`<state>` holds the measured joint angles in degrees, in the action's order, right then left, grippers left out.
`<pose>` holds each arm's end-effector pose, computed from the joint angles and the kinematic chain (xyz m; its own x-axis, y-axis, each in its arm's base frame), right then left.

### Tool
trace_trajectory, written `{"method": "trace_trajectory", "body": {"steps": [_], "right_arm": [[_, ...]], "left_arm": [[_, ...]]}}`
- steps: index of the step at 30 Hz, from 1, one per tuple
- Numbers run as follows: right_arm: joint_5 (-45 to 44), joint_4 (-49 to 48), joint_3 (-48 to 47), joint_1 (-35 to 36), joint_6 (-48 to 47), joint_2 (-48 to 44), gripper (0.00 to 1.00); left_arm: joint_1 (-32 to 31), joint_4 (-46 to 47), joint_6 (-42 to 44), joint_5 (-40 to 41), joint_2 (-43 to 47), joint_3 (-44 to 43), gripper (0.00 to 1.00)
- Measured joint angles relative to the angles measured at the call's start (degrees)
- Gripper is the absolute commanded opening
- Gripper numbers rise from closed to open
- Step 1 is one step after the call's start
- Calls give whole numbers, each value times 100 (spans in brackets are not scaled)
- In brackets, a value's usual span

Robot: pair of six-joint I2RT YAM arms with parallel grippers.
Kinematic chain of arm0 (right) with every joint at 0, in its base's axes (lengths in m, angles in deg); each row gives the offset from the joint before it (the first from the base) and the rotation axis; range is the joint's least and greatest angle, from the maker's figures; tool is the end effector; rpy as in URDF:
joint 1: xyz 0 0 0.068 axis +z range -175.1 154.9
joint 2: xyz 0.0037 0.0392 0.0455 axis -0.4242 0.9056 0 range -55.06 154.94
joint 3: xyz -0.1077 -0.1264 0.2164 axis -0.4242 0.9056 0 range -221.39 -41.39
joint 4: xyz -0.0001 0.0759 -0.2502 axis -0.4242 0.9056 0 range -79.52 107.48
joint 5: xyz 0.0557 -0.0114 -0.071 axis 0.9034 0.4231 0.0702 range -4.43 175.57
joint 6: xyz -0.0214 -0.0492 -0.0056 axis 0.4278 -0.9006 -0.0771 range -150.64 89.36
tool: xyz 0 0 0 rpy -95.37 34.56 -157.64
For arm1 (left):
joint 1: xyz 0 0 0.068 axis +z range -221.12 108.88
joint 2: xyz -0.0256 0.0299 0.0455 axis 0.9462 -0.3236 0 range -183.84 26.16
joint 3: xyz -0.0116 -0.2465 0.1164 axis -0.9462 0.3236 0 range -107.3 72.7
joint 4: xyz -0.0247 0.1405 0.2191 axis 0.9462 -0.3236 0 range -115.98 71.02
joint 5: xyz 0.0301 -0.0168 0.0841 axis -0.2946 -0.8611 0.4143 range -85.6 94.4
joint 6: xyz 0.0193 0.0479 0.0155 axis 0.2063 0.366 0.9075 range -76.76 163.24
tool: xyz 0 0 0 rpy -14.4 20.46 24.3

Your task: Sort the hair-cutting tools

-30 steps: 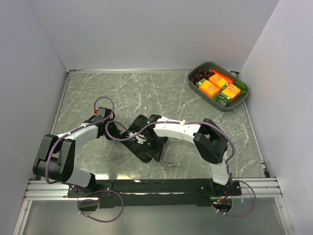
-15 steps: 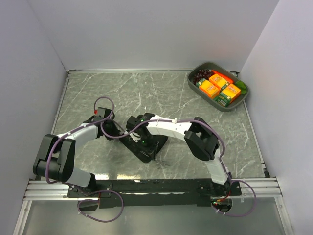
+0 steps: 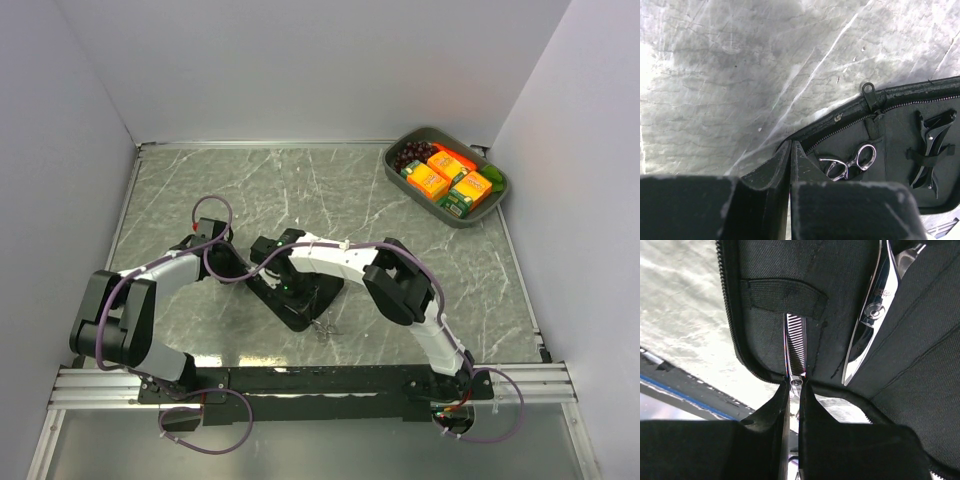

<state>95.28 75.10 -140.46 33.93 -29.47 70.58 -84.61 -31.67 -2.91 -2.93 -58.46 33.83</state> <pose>0.2097 0.3610 0.1630 -0.5317 -0.8466 0.0242 -0.8326 0.5277 0.1682 0.2579 -0.0665 0.1496 -0.7876 -0.5468 -0.2842 -0.3924 0.8006 -0.4529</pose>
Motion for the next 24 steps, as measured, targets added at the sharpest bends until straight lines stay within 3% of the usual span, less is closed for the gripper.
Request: {"method": "trace_trajectory", "body": {"steps": [24], "right_arm": [[-138,-592,-48,9,129,31,0]], "left_arm": [[31,48,-24,-83,-22,0,7]]}}
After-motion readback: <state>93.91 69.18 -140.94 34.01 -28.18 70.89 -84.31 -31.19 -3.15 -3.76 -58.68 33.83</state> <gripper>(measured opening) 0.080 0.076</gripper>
